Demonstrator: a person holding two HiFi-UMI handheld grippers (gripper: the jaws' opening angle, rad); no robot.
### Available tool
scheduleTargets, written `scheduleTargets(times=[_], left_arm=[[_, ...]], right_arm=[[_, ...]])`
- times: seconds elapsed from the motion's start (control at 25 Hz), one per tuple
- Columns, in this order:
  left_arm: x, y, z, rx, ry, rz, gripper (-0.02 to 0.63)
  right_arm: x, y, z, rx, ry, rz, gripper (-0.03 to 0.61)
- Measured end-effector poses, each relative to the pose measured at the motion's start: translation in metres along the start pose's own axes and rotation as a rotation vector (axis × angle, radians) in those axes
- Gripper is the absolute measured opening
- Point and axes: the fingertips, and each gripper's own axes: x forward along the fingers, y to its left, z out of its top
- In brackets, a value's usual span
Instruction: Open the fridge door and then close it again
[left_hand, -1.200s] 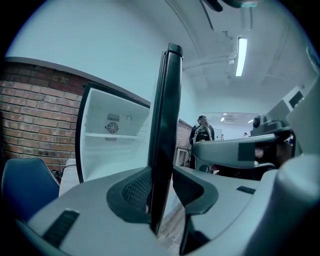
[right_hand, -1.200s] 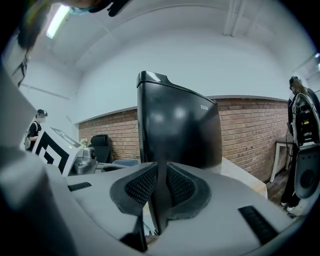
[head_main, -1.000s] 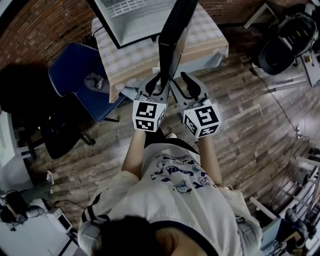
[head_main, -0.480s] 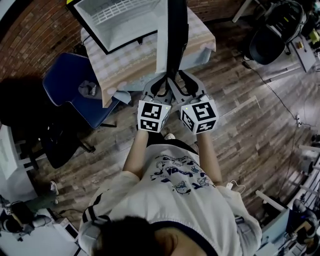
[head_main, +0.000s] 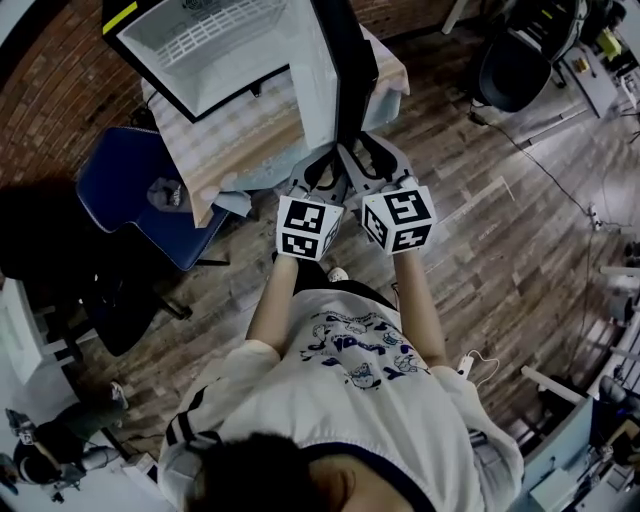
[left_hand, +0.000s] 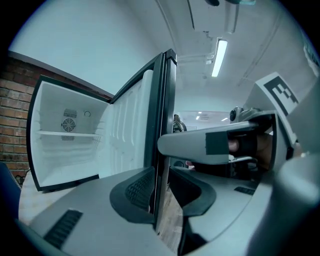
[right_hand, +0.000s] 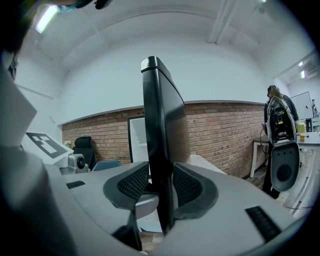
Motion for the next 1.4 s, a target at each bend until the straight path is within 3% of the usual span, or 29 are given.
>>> scheduleTargets(times=[0.88, 1.4], left_arm=[[0.061, -0.067, 0.012, 0.022, 0.019, -0.22, 0.103], [0.11, -0.088, 0.023, 0.035, 0.021, -0.3, 0.103]], right_arm=[[-0.034, -0.105, 0.007, 0.026, -0.003, -0.145, 0.127], [-0.039, -0.18, 0.011, 0.017, -0.004, -0.11, 0.123]])
